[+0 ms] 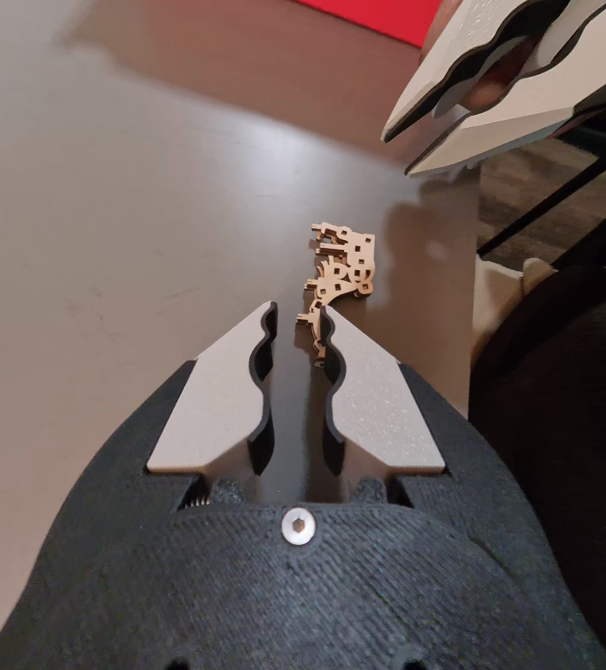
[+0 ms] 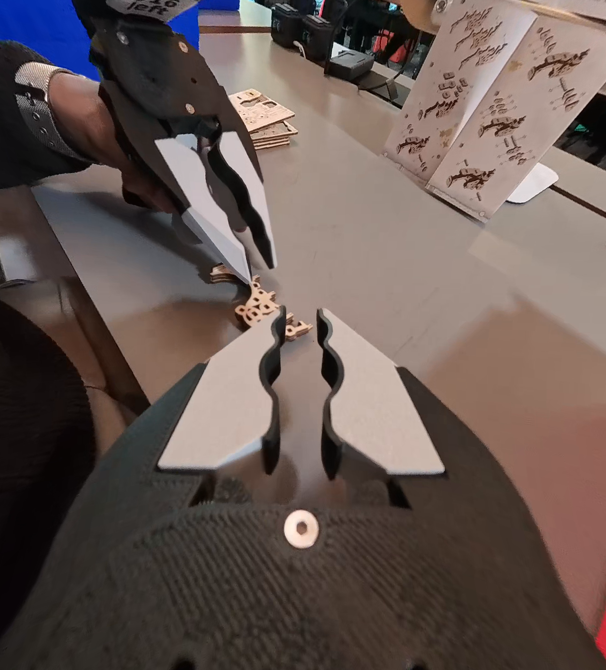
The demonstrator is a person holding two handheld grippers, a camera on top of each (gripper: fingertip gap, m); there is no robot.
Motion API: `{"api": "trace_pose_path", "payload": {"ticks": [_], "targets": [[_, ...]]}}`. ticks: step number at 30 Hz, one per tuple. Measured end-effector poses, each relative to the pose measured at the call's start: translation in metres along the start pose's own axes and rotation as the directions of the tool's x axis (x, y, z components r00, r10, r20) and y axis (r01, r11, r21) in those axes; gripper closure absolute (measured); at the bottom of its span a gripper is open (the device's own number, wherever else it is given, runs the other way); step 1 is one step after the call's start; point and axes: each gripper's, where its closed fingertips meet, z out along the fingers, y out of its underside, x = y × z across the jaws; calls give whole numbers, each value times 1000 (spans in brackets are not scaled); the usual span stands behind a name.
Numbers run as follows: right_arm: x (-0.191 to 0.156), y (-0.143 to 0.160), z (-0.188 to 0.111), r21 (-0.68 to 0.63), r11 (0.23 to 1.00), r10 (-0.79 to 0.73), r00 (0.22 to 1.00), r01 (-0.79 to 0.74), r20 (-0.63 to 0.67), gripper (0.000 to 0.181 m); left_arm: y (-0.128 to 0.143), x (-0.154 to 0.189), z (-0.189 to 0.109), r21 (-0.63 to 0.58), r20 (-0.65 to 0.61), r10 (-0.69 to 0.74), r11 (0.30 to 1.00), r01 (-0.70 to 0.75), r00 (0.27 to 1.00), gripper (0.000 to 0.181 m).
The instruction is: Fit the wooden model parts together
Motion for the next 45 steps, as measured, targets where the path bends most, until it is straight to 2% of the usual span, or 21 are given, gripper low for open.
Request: {"api": "trace_pose_path", "payload": {"ticks": [1, 8, 15, 19, 28, 31, 37, 40, 45], "targets": [[0, 1, 1, -4, 1000, 2, 1000, -2, 3, 165, 0, 1, 0, 2, -18, -20, 1000, 20, 1000, 160], [-2, 3, 9, -22, 1000, -1, 1000, 2, 29, 165, 4, 5, -3, 12, -34, -78, 997, 78, 996, 158], [1, 5, 19, -50, 999, 5, 999, -3, 35, 165, -6, -2, -21, 122, -107, -257, 955, 269, 960, 156], [1, 2, 23, -48, 999, 11, 999, -9, 43, 165, 2, 2, -21, 83, -143, -321, 939, 335, 936, 156], [-3, 0, 26, -48, 999, -3, 999, 5, 51, 165, 14, 11, -5, -6, -88, -322, 946, 323, 943, 163], [-2, 1, 25, -50, 999, -2, 999, 4, 40, 164, 11, 13, -5, 2, -97, -324, 946, 325, 941, 176], [6, 3, 24, -61, 998, 20, 1000, -20, 6, 164, 4, 12, -7, 46, -86, -264, 962, 268, 961, 177], [11, 7, 25, -76, 992, 97, 995, -97, -1, 159, -8, 12, -13, 123, -50, -177, 976, 182, 983, 177], [17, 8, 24, -77, 947, 318, 947, -313, 55, 148, -19, 13, -20, 194, 51, -3, 981, -7, 999, 177]]}}
